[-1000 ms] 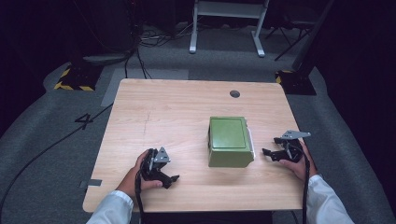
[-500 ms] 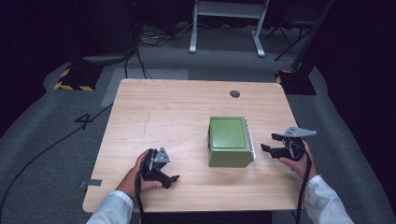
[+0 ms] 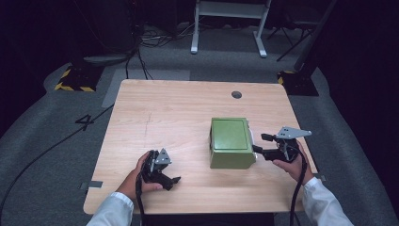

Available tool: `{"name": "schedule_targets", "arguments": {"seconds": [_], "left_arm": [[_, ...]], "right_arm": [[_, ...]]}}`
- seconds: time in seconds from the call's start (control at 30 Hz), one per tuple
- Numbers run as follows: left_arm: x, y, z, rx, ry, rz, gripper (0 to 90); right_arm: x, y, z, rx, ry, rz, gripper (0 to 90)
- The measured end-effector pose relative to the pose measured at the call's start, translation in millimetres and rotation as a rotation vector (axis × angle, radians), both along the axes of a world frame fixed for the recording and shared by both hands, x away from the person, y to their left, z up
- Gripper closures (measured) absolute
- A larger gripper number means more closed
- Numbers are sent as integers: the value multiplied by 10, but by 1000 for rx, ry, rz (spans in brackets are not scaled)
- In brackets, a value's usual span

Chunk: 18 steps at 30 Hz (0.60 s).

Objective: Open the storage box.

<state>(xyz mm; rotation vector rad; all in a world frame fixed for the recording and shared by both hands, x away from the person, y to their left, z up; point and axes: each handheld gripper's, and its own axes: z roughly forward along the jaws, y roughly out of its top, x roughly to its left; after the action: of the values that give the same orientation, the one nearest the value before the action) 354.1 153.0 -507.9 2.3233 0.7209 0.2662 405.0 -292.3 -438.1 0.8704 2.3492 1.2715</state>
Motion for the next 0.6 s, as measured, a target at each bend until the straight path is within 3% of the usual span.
{"name": "schedule_targets", "arguments": {"seconds": [0.07, 0.2, 0.33, 0.43, 0.47, 0.53, 0.6], "left_arm": [[-1, 0, 0, 0, 1, 1, 4], [-1, 0, 0, 0, 1, 0, 4], [-1, -1, -1, -1, 0, 1, 4], [-1, 0, 0, 0, 0, 0, 4], [-2, 0, 0, 0, 1, 2, 4], [-2, 0, 0, 0, 1, 2, 4], [-3, -1, 0, -1, 1, 2, 4]], "right_arm": [[13, 11, -20, -13, 4, -4, 328], [105, 3, -157, -49, 56, -27, 334], [137, -25, -202, -20, 96, -13, 353], [148, -26, -228, -19, 118, 1, 420], [148, -13, -255, -42, 127, 12, 482], [147, -12, -273, -61, 124, 0, 510], [153, -40, -273, -49, 129, -2, 535]]}}
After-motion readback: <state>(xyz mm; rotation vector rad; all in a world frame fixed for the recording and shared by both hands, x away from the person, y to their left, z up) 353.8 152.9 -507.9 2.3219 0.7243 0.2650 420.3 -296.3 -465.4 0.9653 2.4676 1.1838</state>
